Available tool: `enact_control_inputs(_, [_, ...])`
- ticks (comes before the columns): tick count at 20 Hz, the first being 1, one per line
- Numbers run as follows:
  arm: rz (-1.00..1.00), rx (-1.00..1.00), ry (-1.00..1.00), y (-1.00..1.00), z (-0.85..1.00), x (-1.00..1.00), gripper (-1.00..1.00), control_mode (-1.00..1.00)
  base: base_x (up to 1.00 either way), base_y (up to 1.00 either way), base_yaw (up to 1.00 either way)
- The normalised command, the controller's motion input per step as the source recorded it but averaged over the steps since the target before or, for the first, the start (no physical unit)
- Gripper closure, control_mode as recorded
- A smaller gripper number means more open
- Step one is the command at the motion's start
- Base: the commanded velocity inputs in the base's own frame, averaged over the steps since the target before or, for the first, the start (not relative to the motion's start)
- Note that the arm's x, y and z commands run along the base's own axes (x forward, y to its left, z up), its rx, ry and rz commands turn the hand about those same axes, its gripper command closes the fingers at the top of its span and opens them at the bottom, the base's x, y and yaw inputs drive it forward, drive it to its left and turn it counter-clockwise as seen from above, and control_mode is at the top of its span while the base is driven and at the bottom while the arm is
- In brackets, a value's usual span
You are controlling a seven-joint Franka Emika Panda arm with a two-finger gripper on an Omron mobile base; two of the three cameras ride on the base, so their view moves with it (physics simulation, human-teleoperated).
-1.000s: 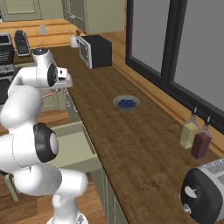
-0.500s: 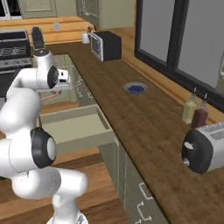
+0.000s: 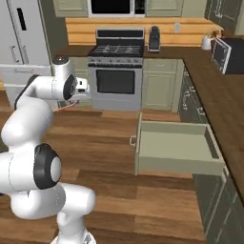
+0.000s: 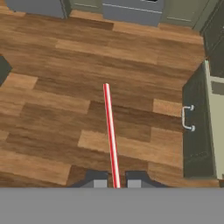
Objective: Take a straw from the drawer in front and place it inside the glass cup on the dining counter.
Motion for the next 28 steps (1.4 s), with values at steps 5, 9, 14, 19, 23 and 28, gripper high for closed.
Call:
enact_control_inputs(5, [0.00, 0.00, 0.00, 0.00, 0.00, 0.00, 1.00, 1.00, 0.00, 0.81, 0.69])
enact_control_inputs(9, [0.00, 0.00, 0.00, 0.00, 0.00, 0.00, 1.00, 1.00, 0.00, 0.81, 0.65])
enact_control_inputs(14, [0.00, 0.00, 0.00, 0.00, 0.00, 0.00, 1.00, 1.00, 0.10, 0.63, 0.56])
enact_control_inputs(19, [0.00, 0.00, 0.00, 0.00, 0.00, 0.00, 1.00, 1.00, 0.85, 0.50, 0.25])
enact_control_inputs(23, [0.00, 0.00, 0.00, 0.00, 0.00, 0.00, 1.00, 1.00, 1.00, 0.05, 0.09])
enact_control_inputs(28, [0.00, 0.00, 0.00, 0.00, 0.00, 0.00, 1.00, 1.00, 1.00, -0.01, 0.06])
